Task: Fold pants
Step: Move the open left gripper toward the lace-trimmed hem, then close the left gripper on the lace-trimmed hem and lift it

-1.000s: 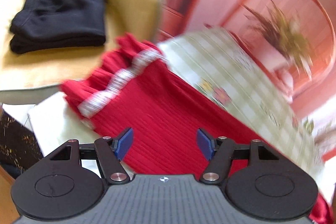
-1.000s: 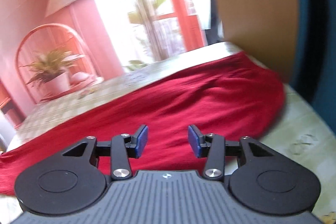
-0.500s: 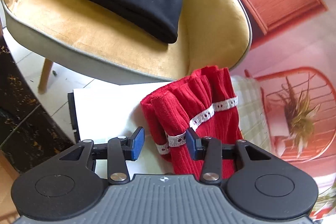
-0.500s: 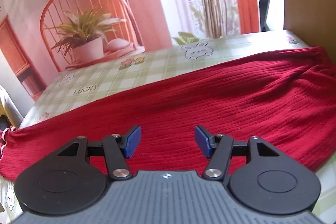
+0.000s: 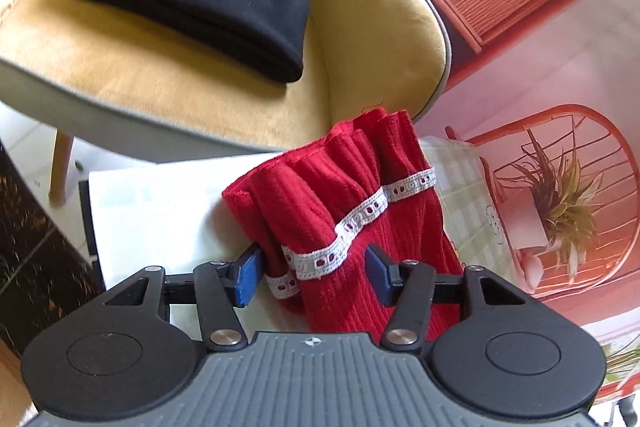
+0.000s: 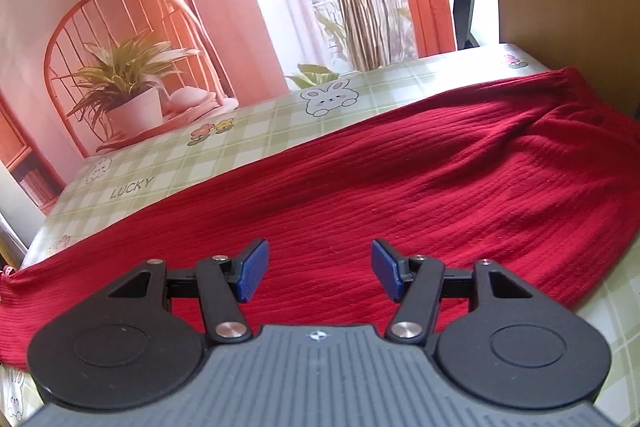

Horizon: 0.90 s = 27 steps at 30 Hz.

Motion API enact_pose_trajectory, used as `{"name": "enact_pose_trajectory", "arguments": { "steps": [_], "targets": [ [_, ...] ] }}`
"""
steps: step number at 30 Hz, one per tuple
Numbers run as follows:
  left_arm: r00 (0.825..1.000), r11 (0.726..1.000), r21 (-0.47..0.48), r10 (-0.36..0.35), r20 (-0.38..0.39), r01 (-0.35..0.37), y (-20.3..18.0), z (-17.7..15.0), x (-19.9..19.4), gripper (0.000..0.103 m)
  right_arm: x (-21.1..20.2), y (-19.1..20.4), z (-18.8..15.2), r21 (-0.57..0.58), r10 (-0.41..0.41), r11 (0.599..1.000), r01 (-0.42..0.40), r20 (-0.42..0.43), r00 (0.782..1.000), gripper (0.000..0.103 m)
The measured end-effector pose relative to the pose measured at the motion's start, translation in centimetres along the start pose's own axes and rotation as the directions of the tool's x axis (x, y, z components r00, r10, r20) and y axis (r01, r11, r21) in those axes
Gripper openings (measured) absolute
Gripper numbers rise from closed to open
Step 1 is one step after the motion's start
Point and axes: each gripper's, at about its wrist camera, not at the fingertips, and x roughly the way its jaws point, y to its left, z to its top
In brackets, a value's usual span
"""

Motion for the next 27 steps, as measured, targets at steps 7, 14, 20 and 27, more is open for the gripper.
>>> {"name": "enact_pose_trajectory", "arguments": {
  "steps": [7,14,20,27],
  "targets": [
    [0.997,0.997,0.063,0.031,0.077,-0.036,-1.0,0.3,0.9,0.053,-0.4,-0.6,-0.3,0.012,-0.008,1.0,0.008,0.004,1.0,0.06],
    [0.991,0.994,0.094,0.037,0.129,-0.049,-1.2,0.7,1.3,0.049,-0.5,-0.7,-0.4,0.005,-0.011,1.0,0.011,0.004,1.0,0.06],
    [0.993,0.991,0.119,0.046,0.105,-0.058,-1.4,0.7,1.9,0.014,-0.4,-0.8,-0.5,0.011,-0.004,1.0,0.004,-0.003,1.0,0.06],
    [0.984,0.978,0.184,0.069,0.162,-0.099,-2.3,0.0,0.0,0.012,-0.4,-1.0,-0.4,0.016,-0.013,1.0,0.013,0.003,1.0,0.06]
  ]
}}
